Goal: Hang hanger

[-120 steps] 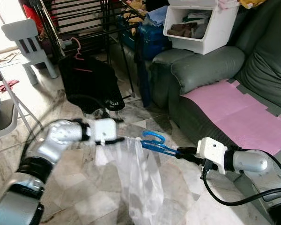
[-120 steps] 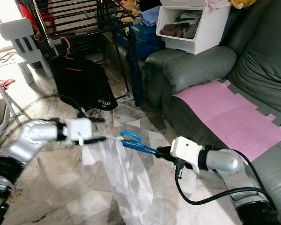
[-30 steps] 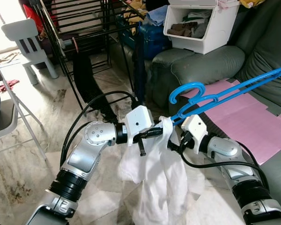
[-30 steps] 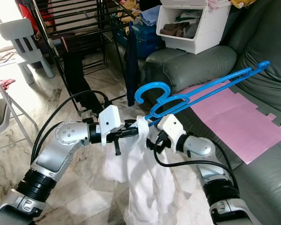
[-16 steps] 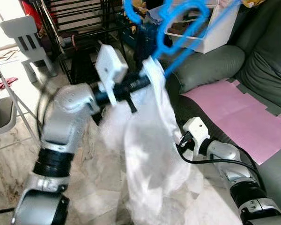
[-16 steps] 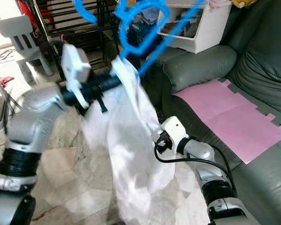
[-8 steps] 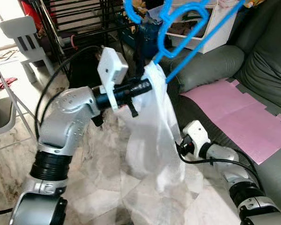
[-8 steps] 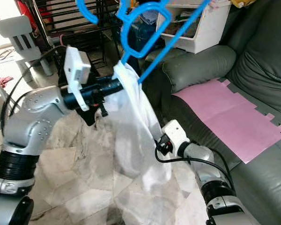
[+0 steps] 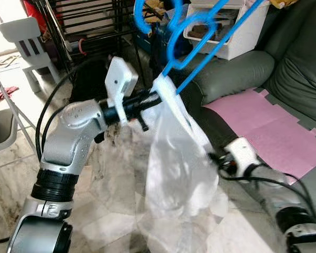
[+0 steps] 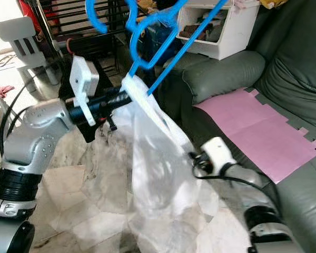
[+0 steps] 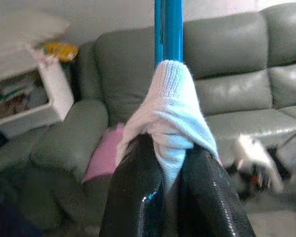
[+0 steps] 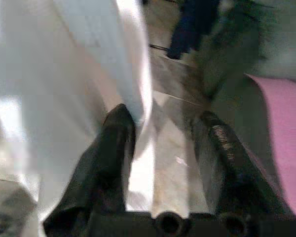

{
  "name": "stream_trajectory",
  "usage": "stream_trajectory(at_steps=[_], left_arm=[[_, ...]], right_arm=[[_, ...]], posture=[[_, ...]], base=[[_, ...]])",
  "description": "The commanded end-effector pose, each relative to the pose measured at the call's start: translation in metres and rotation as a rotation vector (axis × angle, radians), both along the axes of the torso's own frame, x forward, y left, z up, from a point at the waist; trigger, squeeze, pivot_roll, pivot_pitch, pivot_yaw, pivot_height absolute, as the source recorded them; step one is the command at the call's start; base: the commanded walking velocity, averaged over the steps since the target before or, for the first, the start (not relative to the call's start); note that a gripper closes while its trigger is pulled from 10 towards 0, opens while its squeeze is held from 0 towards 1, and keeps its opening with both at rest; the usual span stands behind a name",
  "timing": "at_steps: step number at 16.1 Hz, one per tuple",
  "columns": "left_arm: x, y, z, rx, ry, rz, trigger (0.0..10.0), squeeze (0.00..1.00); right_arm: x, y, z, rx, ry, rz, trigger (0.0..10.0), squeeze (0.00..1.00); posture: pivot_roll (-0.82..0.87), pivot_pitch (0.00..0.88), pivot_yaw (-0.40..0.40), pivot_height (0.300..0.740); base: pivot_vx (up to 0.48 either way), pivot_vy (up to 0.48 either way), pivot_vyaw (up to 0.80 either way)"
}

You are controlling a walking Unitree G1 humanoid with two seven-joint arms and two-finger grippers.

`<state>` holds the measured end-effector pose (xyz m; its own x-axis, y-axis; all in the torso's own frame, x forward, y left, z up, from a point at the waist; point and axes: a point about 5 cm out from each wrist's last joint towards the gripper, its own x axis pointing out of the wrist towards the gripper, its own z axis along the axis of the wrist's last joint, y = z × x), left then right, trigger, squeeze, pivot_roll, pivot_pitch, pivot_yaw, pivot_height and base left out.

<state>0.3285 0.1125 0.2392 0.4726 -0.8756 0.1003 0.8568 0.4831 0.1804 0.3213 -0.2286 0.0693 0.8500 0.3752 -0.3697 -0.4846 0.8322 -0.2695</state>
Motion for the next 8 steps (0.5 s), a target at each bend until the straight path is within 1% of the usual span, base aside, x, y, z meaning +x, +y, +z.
stream_trajectory(at_steps=[1, 2, 3, 5, 6, 7, 8], left_arm=[[0.002, 0.014, 0.012, -0.011, -0.076, 0.057, 0.0, 0.0], [0.003, 0.025, -0.009, 0.031, -0.034, 0.104, 0.0, 0.0], [0.002, 0.031, -0.018, 0.04, -0.007, 0.116, 0.0, 0.0], [-0.001, 0.043, -0.037, 0.069, 0.049, 0.142, 0.0, 0.0], [-0.004, 0.053, -0.054, 0.106, 0.088, 0.167, 0.0, 0.0], [-0.007, 0.061, -0.067, 0.124, 0.129, 0.18, 0.0, 0.0], [-0.01, 0.066, -0.077, 0.156, 0.144, 0.18, 0.0, 0.0]], right_arm=[[-0.006, -0.017, -0.005, -0.025, 0.035, -0.077, 0.0, 0.0], [-0.001, -0.038, 0.01, -0.018, -0.03, -0.2, 0.0, 0.0], [0.002, -0.046, 0.017, -0.02, -0.06, -0.259, 0.0, 0.0], [0.007, -0.059, 0.032, 0.01, -0.126, -0.363, 0.0, 0.0], [0.012, -0.069, 0.047, 0.037, -0.187, -0.443, 0.0, 0.0], [0.017, -0.074, 0.061, 0.064, -0.245, -0.496, 0.0, 0.0], [0.021, -0.075, 0.073, 0.09, -0.295, -0.523, 0.0, 0.0]], posture=[[-0.12, 0.0, 0.019, 0.74], [-0.13, 0.0, 0.023, 0.74], [-0.13, 0.0, 0.024, 0.74], [-0.13, 0.0, 0.024, 0.74], [-0.13, 0.0, 0.029, 0.74], [-0.13, 0.0, 0.026, 0.74], [-0.13, 0.0, 0.025, 0.74]], base=[[0.0, 0.0, 0.0], [0.0, 0.0, 0.0], [0.0, 0.0, 0.0], [0.0, 0.0, 0.0], [0.0, 0.0, 0.0], [0.0, 0.0, 0.0], [0.0, 0.0, 0.0]])
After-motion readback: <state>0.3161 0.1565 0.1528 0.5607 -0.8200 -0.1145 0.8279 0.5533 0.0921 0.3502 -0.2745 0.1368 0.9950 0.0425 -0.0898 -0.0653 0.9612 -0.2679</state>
